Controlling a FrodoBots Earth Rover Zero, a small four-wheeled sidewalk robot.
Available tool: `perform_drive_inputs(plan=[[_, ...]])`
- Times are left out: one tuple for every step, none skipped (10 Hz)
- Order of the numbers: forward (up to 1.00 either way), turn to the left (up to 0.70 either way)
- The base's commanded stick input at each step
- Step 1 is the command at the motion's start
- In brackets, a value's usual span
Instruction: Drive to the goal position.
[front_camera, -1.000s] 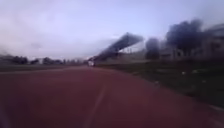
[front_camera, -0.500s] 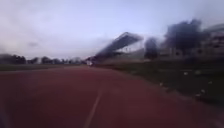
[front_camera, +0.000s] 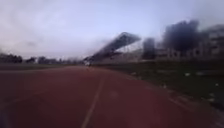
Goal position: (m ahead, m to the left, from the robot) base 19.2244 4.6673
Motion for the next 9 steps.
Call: perform_drive_inputs(plan=[[0.70, -0.30], [0.70, -0.07], [0.70, 0.00], [0.70, -0.33], [0.70, -0.08], [0.70, 0.00], [0.70, 0.00], [0.70, 0.00], [0.70, 0.00]])
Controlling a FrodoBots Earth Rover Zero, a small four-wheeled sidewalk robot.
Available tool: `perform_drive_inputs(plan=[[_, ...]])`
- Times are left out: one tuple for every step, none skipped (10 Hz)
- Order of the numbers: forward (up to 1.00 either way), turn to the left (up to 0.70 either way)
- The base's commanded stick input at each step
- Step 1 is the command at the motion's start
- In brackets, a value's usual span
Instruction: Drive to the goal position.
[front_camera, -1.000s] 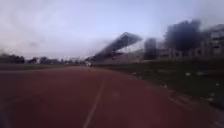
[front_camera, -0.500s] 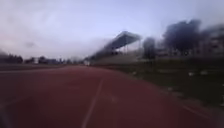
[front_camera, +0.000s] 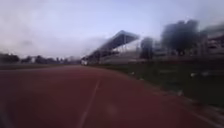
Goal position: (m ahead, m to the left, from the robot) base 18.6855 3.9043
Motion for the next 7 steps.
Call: perform_drive_inputs(plan=[[0.70, 0.00], [0.70, 0.00], [0.70, 0.00], [0.70, 0.00], [0.70, 0.00], [0.70, 0.00], [0.70, 0.00]])
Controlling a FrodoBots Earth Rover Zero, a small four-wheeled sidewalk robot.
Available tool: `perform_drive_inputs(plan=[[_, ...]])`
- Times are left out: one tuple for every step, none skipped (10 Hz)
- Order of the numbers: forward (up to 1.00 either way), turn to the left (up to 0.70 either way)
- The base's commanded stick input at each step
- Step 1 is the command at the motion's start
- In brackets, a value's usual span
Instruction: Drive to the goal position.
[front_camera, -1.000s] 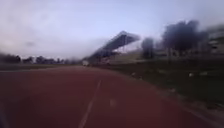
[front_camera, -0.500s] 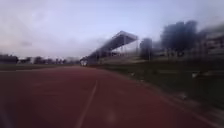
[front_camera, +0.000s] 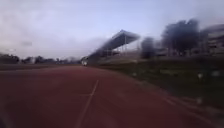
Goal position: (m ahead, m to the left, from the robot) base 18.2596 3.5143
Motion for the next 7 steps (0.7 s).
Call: perform_drive_inputs(plan=[[0.70, 0.00], [0.70, 0.00], [0.70, 0.00], [0.70, 0.00], [0.70, 0.00], [0.70, 0.00], [0.70, 0.00]])
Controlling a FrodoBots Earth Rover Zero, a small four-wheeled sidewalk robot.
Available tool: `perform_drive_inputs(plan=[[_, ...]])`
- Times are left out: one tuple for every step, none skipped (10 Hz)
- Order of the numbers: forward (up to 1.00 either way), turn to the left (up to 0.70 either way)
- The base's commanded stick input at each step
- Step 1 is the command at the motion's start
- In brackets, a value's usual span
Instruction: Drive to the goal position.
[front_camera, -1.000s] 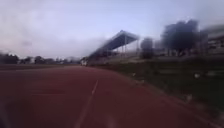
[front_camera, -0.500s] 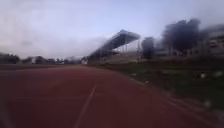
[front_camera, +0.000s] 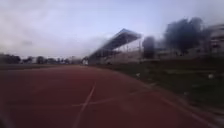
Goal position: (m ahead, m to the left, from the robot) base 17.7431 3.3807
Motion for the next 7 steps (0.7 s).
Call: perform_drive_inputs(plan=[[0.70, 0.00], [0.70, 0.00], [0.70, 0.00], [0.70, 0.00], [0.70, 0.00], [0.70, 0.00], [0.70, 0.00]])
